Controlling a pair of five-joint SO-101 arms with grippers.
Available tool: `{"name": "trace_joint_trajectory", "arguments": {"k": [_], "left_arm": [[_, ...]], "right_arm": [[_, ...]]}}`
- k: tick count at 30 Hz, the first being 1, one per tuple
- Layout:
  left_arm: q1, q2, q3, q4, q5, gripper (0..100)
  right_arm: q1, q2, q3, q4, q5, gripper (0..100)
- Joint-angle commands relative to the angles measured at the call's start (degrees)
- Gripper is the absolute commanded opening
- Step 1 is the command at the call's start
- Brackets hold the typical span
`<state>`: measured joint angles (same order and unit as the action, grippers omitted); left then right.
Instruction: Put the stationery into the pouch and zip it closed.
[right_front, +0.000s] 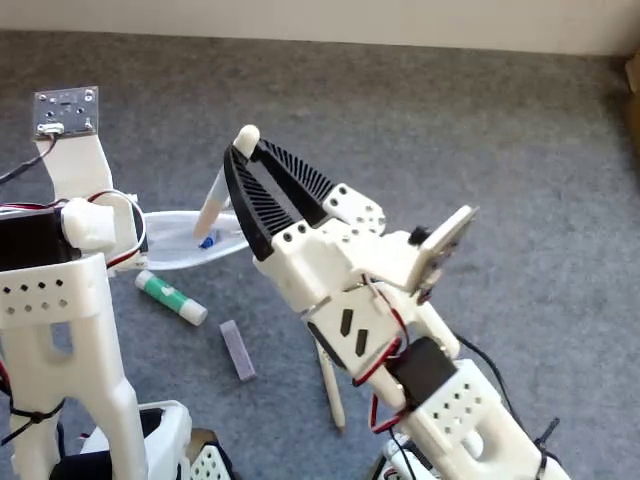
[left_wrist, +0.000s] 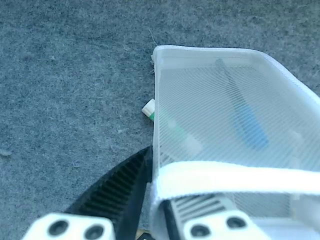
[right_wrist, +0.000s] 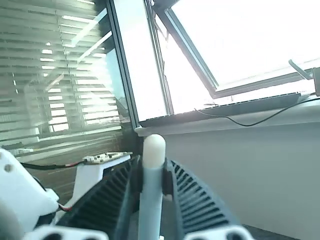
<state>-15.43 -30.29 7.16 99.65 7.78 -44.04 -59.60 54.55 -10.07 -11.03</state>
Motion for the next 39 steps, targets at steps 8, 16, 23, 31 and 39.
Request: {"name": "trace_joint_trajectory", "arguments": {"k": [8, 16, 23, 31, 39], "left_arm": [[-0.13, -0.13, 0.22, -0.88, -0.09, 1], [-0.13, -0.13, 0.22, -0.88, -0.09, 1], [-0.13, -0.13, 0.22, -0.88, -0.09, 1], [-0.13, -0.13, 0.22, -1.05, -0.09, 1], [-0.13, -0.13, 2.59, -2.73, -0.09, 1]], "right_arm": [[-3.03, 2.59, 7.52, -9.45, 3.78, 0.5], [-8.04, 2.95, 12.97, -9.45, 3.87, 0.5], [-8.04, 2.95, 15.69, -9.36, 15.12, 0.5], [-9.27, 2.95, 17.19, -9.27, 17.05, 1.0], [-9.54, 2.51, 16.57, 2.42, 17.05, 17.2]]}}
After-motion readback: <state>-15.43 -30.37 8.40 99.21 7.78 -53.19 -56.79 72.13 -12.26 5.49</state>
